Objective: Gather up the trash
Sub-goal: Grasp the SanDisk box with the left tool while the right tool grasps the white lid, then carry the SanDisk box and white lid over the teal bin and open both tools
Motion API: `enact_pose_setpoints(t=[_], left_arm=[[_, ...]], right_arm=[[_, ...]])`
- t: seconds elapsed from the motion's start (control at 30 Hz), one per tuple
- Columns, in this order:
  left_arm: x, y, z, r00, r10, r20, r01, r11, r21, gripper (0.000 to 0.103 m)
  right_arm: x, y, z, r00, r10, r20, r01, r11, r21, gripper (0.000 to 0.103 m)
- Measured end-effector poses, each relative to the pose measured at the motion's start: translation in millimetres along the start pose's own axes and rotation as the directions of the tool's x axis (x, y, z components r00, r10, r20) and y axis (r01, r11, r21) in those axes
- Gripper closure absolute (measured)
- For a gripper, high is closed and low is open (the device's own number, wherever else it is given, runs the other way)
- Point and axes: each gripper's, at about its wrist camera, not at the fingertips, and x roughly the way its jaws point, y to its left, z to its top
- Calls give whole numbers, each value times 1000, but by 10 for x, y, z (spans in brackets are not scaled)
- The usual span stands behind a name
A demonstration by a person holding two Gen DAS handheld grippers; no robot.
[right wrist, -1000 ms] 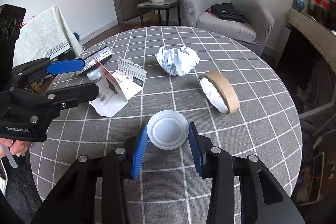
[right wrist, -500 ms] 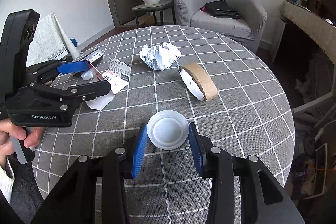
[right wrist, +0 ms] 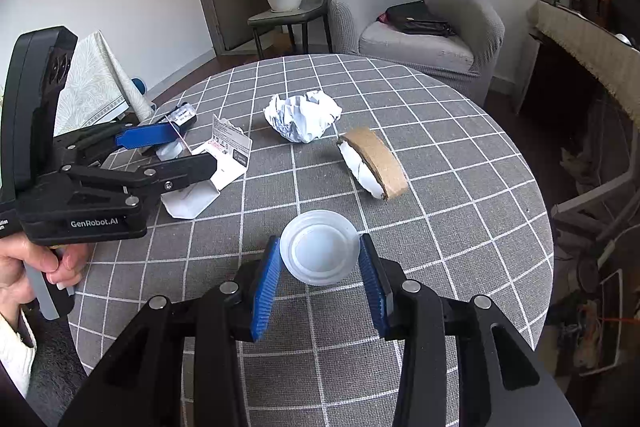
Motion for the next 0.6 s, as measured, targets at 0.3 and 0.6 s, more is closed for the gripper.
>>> enact_pose_setpoints(t=[0.3,0.6], left_arm=[[-514,224,-4,997,23,71,-24,1000,4,25],[-959,682,-84,991,80,111,-75,996,-44,25]], right_arm=[[-10,409,214,1000,23,18,-23,999,-42,63],[118,906,413,999,51,8,-50,994,-100,63]])
